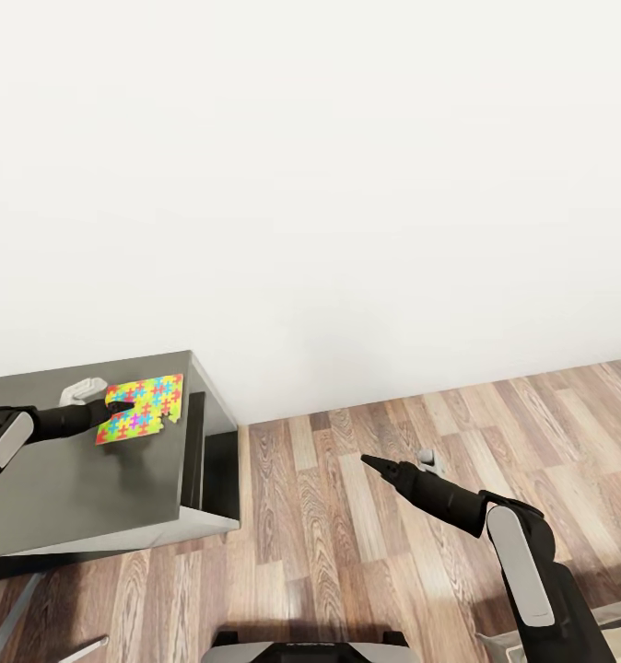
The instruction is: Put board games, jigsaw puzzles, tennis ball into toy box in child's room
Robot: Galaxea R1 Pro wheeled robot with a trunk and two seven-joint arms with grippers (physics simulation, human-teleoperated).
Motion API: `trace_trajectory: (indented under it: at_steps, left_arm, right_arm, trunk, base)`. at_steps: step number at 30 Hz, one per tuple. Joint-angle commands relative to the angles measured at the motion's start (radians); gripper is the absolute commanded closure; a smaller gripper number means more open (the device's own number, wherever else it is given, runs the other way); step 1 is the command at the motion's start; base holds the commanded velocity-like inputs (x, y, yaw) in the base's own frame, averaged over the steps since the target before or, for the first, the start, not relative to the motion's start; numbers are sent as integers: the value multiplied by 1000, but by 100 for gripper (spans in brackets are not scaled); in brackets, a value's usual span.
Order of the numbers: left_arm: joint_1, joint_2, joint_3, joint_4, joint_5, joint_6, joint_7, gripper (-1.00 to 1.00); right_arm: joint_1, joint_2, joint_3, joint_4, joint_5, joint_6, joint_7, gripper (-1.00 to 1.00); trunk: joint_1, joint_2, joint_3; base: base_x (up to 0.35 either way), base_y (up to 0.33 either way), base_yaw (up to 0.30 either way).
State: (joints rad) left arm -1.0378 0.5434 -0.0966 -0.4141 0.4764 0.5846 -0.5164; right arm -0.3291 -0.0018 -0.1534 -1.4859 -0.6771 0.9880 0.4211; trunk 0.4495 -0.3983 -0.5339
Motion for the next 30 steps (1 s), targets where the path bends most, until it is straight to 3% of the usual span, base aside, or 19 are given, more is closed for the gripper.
trace_trajectory:
  at_steps: [1,11,21,30]
  left_arm:
    - [-1,1,-6,0,8,4,0,-100]
    - [-1,-1,-6,0,10,6,-2,-100]
    - [-1,-21,-8,0,9,6,-4,-100]
    - [-1,-23,-8,0,10,7,-11,-100]
  right_arm:
    - [-1,0,-2,0,7,5,8,-100]
    - [-1,-1,-2,-1,7,5,10,-100]
    - [-1,0,-2,-1,7,5,10,-100]
    - [-2,-1,-1,1,6,-43,10,-100]
  trunk:
    - [1,-2,-1]
    - [1,-2,-1]
    - [1,-2,-1]
    - [1,-2,-1]
  base:
    - [0,0,0]
    - [0,0,0]
    - [0,0,0]
    - [0,0,0]
